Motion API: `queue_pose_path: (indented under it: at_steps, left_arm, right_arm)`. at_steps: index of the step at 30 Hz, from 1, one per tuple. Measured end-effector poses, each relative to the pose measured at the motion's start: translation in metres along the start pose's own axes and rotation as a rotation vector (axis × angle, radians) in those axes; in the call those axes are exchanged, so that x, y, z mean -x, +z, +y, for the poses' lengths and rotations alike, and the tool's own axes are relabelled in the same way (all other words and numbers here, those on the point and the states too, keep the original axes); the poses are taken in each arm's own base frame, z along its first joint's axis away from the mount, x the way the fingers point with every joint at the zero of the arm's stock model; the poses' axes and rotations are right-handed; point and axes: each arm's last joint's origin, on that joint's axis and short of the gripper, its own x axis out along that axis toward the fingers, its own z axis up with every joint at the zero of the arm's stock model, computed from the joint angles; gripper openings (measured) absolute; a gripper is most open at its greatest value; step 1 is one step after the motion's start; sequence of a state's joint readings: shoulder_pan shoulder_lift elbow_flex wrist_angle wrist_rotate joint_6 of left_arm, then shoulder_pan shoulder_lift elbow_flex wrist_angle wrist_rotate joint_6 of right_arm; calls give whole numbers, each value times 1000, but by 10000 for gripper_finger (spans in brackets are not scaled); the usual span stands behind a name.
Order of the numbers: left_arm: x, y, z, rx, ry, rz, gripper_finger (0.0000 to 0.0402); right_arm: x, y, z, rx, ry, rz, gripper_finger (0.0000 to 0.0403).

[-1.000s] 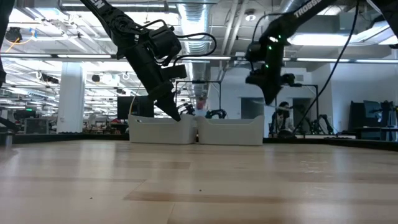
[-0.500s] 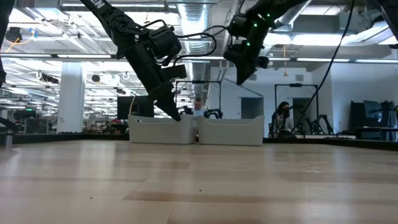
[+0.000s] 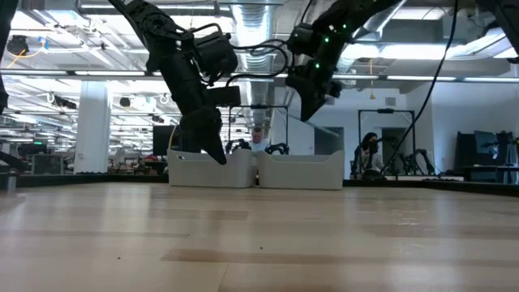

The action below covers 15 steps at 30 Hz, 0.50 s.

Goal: Sort pens & pencils
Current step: Put the light green pencil into the right gray bin

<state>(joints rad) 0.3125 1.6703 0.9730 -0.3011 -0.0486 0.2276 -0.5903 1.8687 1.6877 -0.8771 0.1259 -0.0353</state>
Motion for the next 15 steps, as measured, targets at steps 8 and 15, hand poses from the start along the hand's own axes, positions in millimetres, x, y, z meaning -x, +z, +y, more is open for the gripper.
queue_pose_path:
  at_steps: [8,15]
  left_arm:
    - [5,5,-9,-20,-2,-31,122]
    - [26,13,-5,-13,28,-116,122]
  right_arm:
    - [-24,-17,4,5,26,39,47]
    - [-38,-27,7,22,51,44,47]
